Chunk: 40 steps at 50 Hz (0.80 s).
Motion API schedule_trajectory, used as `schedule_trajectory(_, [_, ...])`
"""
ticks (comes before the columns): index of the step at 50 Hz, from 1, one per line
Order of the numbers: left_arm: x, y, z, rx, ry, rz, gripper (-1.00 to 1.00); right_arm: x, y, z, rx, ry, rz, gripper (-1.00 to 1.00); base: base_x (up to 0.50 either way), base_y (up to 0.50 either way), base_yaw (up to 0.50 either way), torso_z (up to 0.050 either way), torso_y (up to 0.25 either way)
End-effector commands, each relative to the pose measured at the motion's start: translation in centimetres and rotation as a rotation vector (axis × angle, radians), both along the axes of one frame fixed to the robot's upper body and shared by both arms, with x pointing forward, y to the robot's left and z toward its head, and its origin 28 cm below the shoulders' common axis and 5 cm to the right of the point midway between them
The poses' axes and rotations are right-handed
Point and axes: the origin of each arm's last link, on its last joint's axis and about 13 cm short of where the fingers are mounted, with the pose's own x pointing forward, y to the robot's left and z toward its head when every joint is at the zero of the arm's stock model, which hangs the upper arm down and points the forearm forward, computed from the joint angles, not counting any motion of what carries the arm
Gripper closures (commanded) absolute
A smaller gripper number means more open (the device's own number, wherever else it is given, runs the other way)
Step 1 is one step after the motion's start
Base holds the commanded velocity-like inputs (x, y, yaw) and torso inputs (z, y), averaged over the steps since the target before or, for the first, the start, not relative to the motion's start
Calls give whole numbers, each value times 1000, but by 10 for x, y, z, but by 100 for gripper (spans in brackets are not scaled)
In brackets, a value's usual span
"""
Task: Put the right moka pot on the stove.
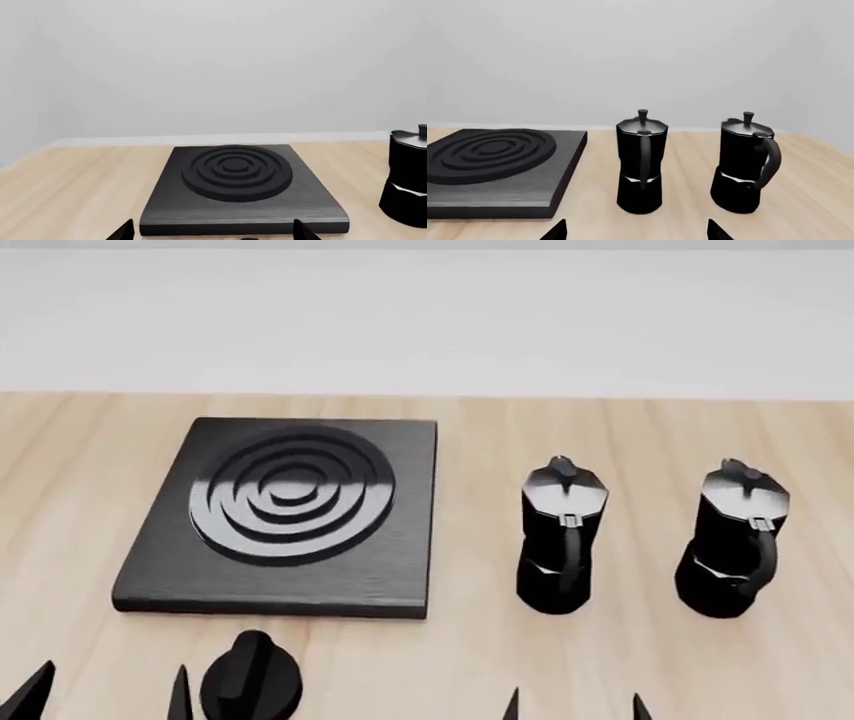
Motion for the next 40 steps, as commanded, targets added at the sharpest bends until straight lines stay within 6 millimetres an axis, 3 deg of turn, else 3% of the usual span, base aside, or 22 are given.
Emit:
schedule_trajectory(1, [0,-1,0,5,1,-4,-100,0,-1,0,3,2,-2,-100,172,0,0,0,0])
schedule_trajectory(40, [-4,1,0,3,3,-7,-100,-2,0,-1,-5,0,11,-100,188,0,0,0,0])
